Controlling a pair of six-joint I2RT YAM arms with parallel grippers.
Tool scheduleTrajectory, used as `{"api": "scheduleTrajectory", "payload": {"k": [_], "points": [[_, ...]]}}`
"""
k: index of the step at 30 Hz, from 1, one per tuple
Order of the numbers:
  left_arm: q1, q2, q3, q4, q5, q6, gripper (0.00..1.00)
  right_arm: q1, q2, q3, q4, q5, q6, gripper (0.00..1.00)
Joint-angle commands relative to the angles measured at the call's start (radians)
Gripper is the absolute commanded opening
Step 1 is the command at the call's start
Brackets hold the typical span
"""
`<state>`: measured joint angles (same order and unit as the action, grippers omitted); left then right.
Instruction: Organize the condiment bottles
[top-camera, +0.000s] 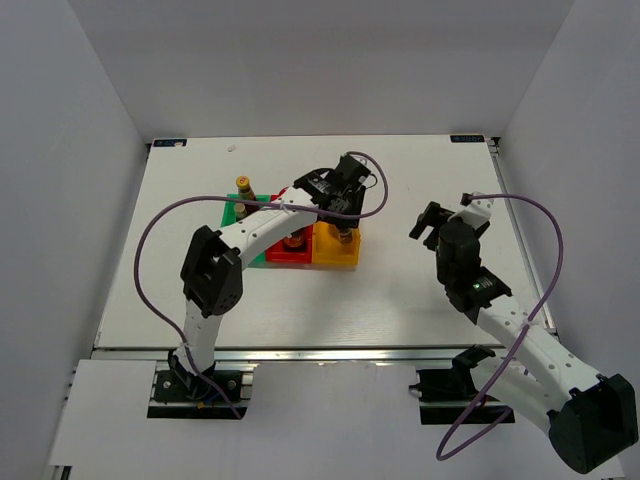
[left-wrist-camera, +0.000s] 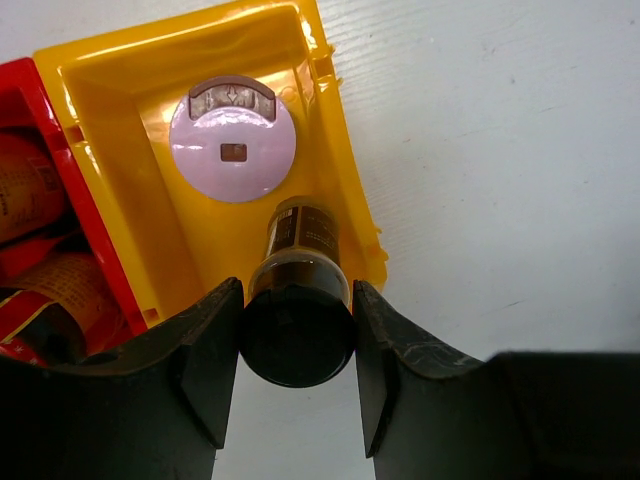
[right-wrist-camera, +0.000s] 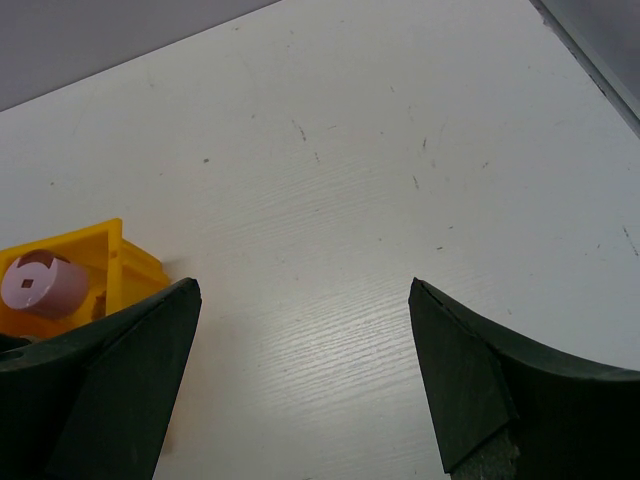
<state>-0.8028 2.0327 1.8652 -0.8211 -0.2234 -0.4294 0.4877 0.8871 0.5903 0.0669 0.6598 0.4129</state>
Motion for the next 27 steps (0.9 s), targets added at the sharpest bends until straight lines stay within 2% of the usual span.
{"api": "scheduleTrajectory", "payload": {"k": [1,5,6,7,13,15,20,27], "points": [[-0.006,-0.003,0.025,-0.007,0.003,0.004,0.33,-0.009,-0.002,-0.010,0.016,0.037,0.017,0.89],[-0.004,0.043,0.063,-0.030,-0.013,0.004,0.33,-0.015,0.001,-0.010,0.013,0.037,0.014,0.89],[-0.006,0.052,0.077,-0.035,-0.013,0.006,0.35,-0.017,0.001,-0.010,0.010,0.035,0.013,0.89],[-0.006,0.067,0.084,-0.035,-0.016,0.006,0.43,-0.018,0.001,-0.010,0.008,0.037,0.013,0.89],[-0.003,0.101,0.115,-0.055,-0.021,0.001,0.50,-0.024,0.000,-0.017,0.005,0.044,0.018,0.89],[-0.004,0.103,0.112,-0.055,-0.021,-0.002,0.62,-0.026,-0.002,-0.017,0.004,0.041,0.018,0.89],[-0.003,0.093,0.111,-0.055,-0.033,-0.005,0.80,-0.029,-0.008,-0.018,0.001,0.038,0.018,0.89],[-0.003,0.047,0.100,-0.027,-0.028,0.006,0.85,-0.031,-0.011,-0.011,-0.022,0.041,0.035,0.89]]}}
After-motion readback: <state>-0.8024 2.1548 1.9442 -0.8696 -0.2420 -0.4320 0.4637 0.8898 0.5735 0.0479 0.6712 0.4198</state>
